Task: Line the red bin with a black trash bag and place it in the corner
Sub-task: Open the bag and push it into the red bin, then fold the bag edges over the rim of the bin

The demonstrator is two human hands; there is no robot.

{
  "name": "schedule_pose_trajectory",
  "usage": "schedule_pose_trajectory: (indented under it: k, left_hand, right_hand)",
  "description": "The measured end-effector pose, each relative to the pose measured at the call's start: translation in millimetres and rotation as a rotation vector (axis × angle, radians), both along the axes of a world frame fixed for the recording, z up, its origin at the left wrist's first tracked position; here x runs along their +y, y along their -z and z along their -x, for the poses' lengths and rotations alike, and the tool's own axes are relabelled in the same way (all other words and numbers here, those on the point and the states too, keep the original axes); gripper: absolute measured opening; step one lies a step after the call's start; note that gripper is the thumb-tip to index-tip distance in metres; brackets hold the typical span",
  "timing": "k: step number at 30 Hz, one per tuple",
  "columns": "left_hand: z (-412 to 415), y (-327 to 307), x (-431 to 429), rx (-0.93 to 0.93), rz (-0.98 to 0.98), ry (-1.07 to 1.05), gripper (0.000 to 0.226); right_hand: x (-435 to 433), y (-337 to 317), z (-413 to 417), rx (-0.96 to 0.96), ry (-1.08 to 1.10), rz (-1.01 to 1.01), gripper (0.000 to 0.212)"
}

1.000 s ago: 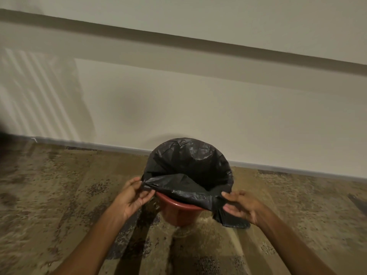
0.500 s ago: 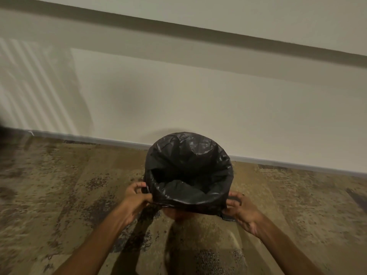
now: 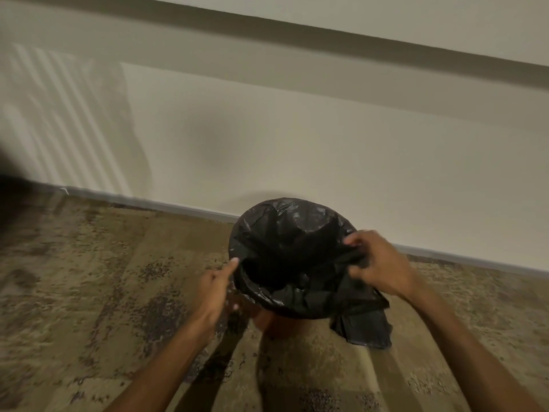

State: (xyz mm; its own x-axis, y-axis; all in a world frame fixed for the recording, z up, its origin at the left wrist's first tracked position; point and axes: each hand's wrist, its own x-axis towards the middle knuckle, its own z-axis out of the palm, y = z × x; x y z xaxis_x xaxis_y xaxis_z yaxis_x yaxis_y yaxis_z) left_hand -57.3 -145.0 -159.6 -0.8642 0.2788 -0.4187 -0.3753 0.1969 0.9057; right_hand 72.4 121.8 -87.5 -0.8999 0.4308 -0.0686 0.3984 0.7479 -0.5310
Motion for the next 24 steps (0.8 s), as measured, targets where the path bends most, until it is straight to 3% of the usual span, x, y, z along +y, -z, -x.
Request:
schedule_pose_trajectory:
  k: [2,4,6,12,14,18,22,24]
  left_hand:
    - [-5,-5,15,-0.194,-0.071,0.089,0.040]
    - [-6,0,28,-0.235,-0.044,0.066,0.053]
    - [-8,8,37,-0.192,-0.011,0.007,0.058]
    - [-19,20,37,-0.084,0.022,0.021,0.062]
    - [-21,23,34,-0.067,0.054,0.044,0.062]
    - [-23,25,31,-0.043,0.051,0.089,0.060]
    - [-21,24,33,-0.034,0.003,0.076,0.061]
    - [-18,24,33,-0.052,-0.010,0.067,0.063]
  right_hand:
    - [-1,-12,35,-0.345,-0.312,-0.110,0.035]
    - [-10,-11,70,-0.404,-0.443,-0.194,0.021]
    - [-23,3,104,-0.423,-0.560,-0.249,0.022]
    - [-34,103,153,-0.985,-0.768,-0.445,0.088]
    - [-29,133,155,-0.985,-0.687,-0.509,0.092]
    - [-24,168,142,-0.889,-0.573,-0.474,0.070]
    - [-21,145,140,-0.852,-0.689,-0.534,0.074]
    - [-18,113,141,-0.751,-0.704,-0.439,0.080]
